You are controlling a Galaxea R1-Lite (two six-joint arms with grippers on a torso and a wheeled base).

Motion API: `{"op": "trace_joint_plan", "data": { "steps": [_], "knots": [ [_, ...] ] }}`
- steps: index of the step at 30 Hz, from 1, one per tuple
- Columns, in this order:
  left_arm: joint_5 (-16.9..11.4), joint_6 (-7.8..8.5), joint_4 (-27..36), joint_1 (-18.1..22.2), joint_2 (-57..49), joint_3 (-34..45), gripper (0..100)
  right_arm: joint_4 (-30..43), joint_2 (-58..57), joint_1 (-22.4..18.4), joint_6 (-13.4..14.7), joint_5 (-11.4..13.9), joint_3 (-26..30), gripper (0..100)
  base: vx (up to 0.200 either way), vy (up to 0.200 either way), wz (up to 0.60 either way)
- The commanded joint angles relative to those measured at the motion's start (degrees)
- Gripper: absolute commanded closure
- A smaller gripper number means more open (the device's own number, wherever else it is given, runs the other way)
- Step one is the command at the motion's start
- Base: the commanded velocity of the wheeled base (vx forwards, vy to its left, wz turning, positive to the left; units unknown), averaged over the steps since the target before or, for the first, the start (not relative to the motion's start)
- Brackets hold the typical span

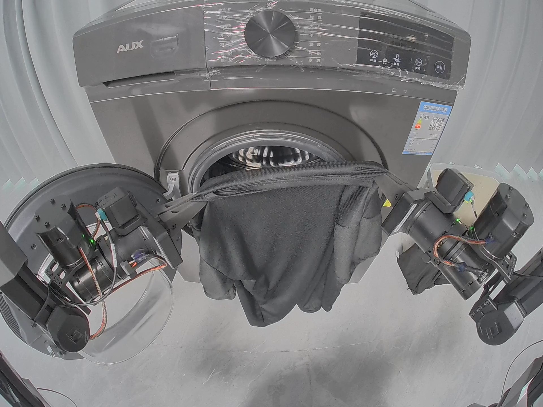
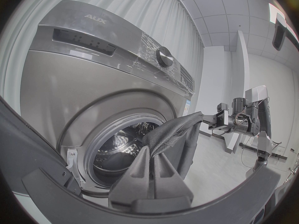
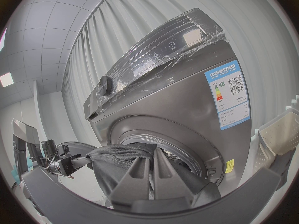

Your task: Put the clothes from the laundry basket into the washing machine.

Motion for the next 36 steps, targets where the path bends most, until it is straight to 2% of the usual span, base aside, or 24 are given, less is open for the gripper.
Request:
{"op": "trace_joint_plan", "data": {
  "steps": [1, 14, 19, 24, 36],
  "knots": [
    [0.03, 0.01, 0.03, 0.01, 0.36, -0.26, 100, -0.03, 0.01, 0.07, 0.01, -0.08, 0.36, 100, 0.0, 0.0, 0.0],
    [0.21, 0.1, 0.03, 0.01, 0.89, -1.31, 100, 0.06, -0.26, 0.6, 0.01, -0.08, 0.18, 100, 0.0, 0.0, 0.0],
    [2.14, -0.52, 0.03, 0.28, 0.28, -3.16, 100, -0.03, -0.34, 0.78, 0.1, -0.08, 1.85, 100, 0.0, 0.0, 0.0],
    [2.14, -0.78, 0.03, 1.15, 0.28, -4.48, 100, -0.12, -0.34, 0.34, 0.19, 0.1, 3.08, 100, 0.0, 0.0, 0.0],
    [1.97, -0.43, 0.03, -0.16, 0.36, -3.6, 100, -0.91, 0.18, 0.87, 0.19, 0.1, 4.66, 100, 0.0, 0.0, 0.0]
  ]
}}
